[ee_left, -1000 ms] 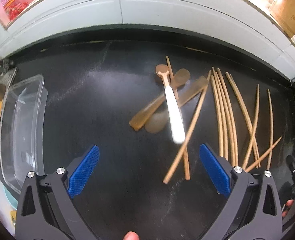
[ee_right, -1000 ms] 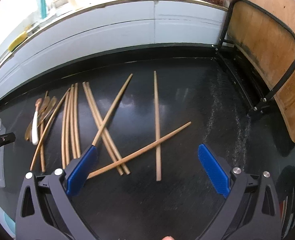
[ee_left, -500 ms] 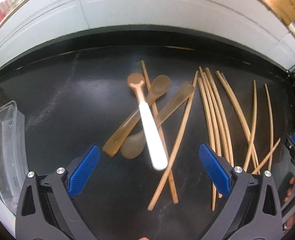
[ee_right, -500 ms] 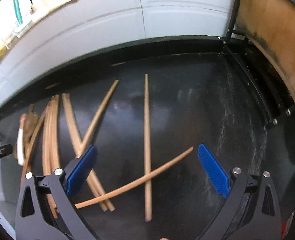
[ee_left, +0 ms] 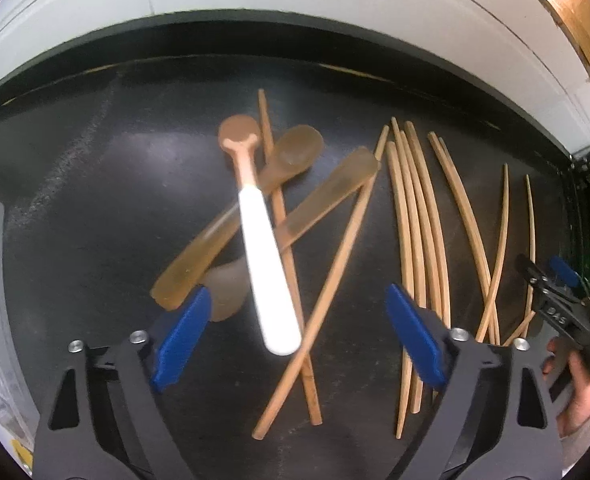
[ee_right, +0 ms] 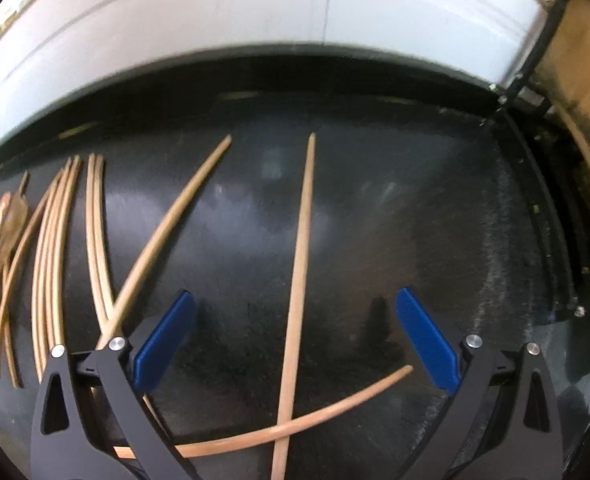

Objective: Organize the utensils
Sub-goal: 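Move both grippers toward the pile of chopsticks and spoons, then grasp a chopstick with the right gripper while the left grasps the white-handled spoon, then carry the chopstick and white spoon to the clear tray with both grippers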

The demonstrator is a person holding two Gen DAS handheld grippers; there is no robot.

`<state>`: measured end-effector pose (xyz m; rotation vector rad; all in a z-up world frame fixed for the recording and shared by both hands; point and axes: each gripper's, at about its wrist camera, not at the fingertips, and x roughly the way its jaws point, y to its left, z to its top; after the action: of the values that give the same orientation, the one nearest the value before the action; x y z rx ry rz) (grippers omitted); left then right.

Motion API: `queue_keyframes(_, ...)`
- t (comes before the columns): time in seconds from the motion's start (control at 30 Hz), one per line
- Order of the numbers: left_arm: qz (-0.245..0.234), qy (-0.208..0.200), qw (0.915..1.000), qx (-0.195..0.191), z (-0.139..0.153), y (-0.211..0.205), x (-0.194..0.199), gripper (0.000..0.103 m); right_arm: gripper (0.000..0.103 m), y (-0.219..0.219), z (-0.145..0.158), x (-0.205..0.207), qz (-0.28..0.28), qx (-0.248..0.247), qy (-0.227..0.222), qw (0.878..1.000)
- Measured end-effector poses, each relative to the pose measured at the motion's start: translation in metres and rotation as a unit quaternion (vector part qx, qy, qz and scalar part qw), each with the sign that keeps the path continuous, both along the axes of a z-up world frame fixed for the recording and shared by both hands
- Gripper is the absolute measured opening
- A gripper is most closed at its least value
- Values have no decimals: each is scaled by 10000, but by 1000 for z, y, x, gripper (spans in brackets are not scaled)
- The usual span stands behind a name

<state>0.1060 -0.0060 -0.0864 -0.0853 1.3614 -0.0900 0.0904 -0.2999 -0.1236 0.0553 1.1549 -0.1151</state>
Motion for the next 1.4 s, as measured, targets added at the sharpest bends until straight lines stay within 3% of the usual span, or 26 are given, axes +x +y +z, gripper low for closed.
queue_keyframes(0.17,-114,-34,9999,-39,2,-12,-2,78,98,-2,-4,1,61,147,-232,9996)
queue_keyframes(0.23,-136,-15,9998,-146,1,-15,-1,68,98,1,-5,-1,127,139,-301,9994)
queue_keyframes(0.37,-197,-93,9995,-211,1,-17,0,60,98,3,-4,-12,198,145,-385,9990)
queue_keyframes(0.7,-150,-439,9987,-201,10,-16,-4,59,97,23,-3,-37,389,142,-537,9977)
queue_keyframes(0.77,-148,-486,9986,-164,10,-18,-3,59,92,19,-4,-34,429,153,-572,9973)
queue_keyframes(0.8,-123,-489,9985,-220,9,-17,-3,52,80,22,-2,-37,481,153,-621,9968)
queue_keyframes(0.83,-87,-487,9985,-228,9,-15,-3,39,61,25,2,-38,505,155,-660,9964)
queue_keyframes(0.87,-37,-509,9984,-236,9,-12,-2,35,50,26,5,-40,511,157,-692,9962)
queue_keyframes(0.9,37,-544,9980,-310,8,-7,-2,26,27,25,8,-41,489,186,-699,9962)
queue_keyframes(0.93,90,-568,9977,-367,9,-3,-2,21,21,25,10,-41,474,225,-692,9962)
queue_keyframes(1.1,64,-844,9959,-316,13,3,-3,9,9,18,10,-49,302,350,-731,9963)
queue_keyframes(1.23,130,-992,9943,-362,17,6,-8,9,8,11,16,-48,150,622,-718,9954)
queue_keyframes(1.4,16,-1276,9905,-506,47,10,-14,9,8,3,36,-55,28,949,-923,9912)
